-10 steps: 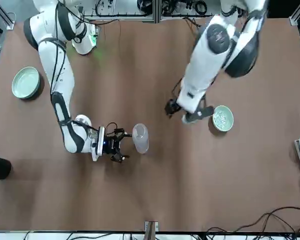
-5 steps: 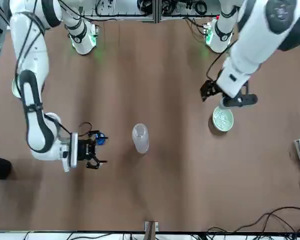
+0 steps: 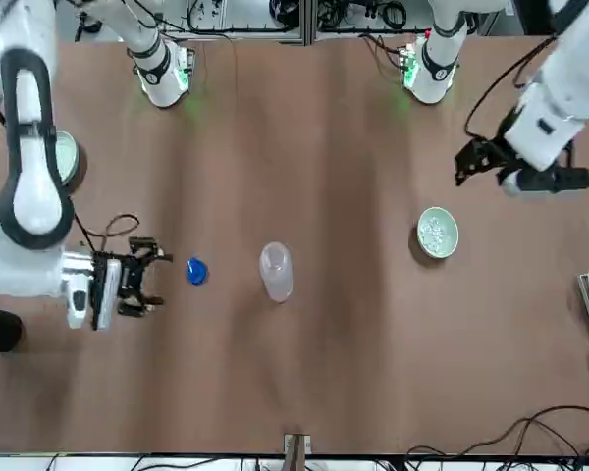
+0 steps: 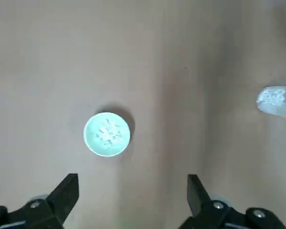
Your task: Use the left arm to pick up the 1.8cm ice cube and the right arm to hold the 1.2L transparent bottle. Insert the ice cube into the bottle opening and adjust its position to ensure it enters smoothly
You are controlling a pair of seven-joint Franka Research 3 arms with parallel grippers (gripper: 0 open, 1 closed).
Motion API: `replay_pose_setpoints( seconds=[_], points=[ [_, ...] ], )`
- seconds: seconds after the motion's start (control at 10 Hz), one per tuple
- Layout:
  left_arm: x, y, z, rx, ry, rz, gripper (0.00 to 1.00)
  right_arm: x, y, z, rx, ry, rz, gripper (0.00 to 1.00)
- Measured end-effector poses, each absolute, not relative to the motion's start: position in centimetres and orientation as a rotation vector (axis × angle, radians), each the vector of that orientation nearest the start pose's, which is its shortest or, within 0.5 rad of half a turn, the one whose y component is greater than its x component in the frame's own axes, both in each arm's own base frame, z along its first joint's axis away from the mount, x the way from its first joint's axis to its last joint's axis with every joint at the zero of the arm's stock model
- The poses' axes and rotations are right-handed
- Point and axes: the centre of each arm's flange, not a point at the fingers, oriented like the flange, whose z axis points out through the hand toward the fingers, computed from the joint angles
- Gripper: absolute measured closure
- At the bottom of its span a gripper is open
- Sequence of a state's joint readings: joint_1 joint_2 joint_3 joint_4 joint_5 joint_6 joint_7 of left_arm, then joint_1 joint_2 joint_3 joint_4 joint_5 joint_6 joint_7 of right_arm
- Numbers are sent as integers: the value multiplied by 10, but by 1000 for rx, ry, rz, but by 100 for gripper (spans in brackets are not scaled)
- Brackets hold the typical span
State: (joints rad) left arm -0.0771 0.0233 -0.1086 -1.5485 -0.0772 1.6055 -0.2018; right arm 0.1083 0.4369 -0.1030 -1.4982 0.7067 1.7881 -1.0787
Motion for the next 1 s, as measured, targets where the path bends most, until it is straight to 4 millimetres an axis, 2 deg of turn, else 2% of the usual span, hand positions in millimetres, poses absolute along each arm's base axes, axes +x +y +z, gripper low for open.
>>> replay_pose_setpoints(
  seconds=[0.1, 0.3, 0.5, 0.6, 0.8, 0.9, 1.0],
  points=[
    [556, -98, 628, -3226, -4, -40, 0, 668, 60, 451, -2410, -1030, -219, 0],
    [556, -83, 632, -3210, 37, -60, 0, 656, 40, 494, -2691, -867, -135, 0],
    [557, -73, 633, -3185, 98, -71, 0, 639, 20, 532, -2953, -578, -66, 0],
    [556, -72, 633, -3183, 106, -60, 0, 626, 4, 547, -3036, -432, -5, 0],
    [552, -69, 635, -3180, 121, -32, 0, 596, -32, 582, -3090, -51, 69, 0],
    [550, -64, 635, -3180, 108, -16, 0, 581, -38, 600, -3104, 73, 89, 0],
    [549, -59, 634, -3179, 95, 0, 0, 573, -33, 613, -3115, 111, 71, 0]
  ],
)
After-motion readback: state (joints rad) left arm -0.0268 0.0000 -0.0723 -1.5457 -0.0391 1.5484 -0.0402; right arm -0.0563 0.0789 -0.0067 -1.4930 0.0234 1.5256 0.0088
